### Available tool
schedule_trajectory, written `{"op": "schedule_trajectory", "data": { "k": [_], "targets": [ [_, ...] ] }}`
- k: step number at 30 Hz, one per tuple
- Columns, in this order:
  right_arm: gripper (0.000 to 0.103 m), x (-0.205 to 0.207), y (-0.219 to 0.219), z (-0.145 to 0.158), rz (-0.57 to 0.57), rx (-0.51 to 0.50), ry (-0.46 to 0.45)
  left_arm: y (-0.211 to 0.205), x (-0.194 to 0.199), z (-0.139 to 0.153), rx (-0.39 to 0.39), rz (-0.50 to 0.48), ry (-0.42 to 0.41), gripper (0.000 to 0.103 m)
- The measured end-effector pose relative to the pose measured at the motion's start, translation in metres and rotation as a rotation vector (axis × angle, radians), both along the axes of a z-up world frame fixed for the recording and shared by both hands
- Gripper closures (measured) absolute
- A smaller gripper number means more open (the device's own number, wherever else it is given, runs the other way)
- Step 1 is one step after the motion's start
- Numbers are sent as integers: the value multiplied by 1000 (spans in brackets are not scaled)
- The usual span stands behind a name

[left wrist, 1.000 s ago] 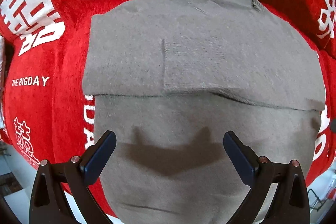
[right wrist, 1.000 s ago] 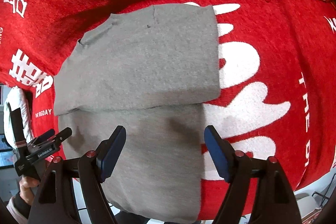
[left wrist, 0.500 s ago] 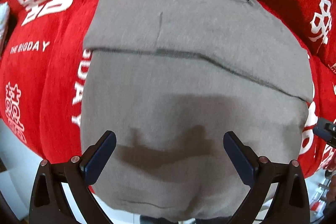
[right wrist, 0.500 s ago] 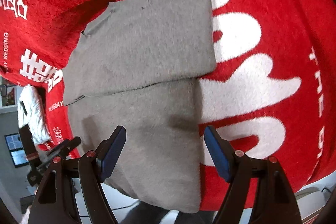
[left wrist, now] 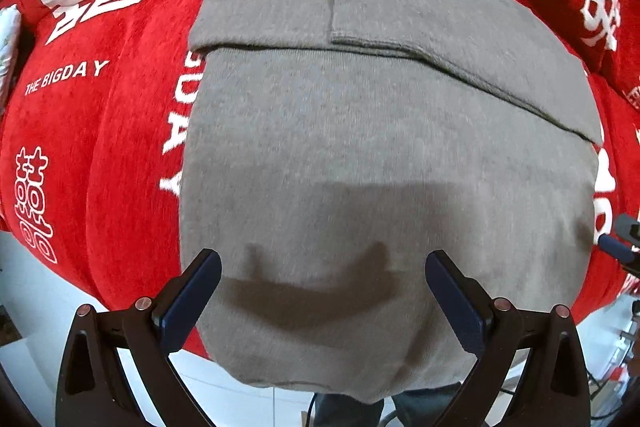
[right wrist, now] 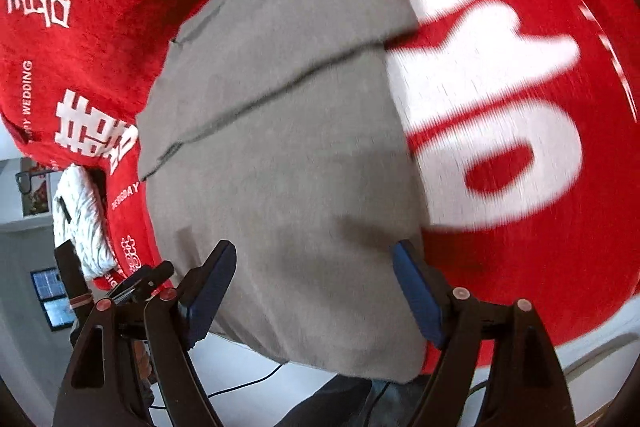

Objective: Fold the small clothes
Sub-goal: 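Slide both tools under the folded sweater edge and lift it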

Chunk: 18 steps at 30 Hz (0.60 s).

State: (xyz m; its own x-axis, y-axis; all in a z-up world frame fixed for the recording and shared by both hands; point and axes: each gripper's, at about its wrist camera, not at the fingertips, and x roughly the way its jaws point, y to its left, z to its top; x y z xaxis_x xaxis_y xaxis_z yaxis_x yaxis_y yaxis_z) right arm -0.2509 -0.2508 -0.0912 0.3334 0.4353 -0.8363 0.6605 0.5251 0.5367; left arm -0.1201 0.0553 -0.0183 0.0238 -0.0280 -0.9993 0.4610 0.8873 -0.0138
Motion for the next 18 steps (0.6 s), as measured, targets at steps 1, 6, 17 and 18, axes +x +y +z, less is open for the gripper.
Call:
{"op": "schedule_trajectory", "data": {
  "k": [1, 6, 17, 18],
  "targets": [
    [20, -4, 1, 0, -13, 8, 1, 3, -2, 0, -5, -1, 1, 1],
    [20, -35, 16, 0, -57, 45, -6, 30, -19, 6, -33, -18, 2, 1],
    [20, -98, 78, -48, 86, 71, 94, 105, -69, -38, -40, 13, 133, 1],
    [20, -101, 81, -53, 96, 69, 99, 109, -71, -45, -47, 30, 156, 1]
  ]
}}
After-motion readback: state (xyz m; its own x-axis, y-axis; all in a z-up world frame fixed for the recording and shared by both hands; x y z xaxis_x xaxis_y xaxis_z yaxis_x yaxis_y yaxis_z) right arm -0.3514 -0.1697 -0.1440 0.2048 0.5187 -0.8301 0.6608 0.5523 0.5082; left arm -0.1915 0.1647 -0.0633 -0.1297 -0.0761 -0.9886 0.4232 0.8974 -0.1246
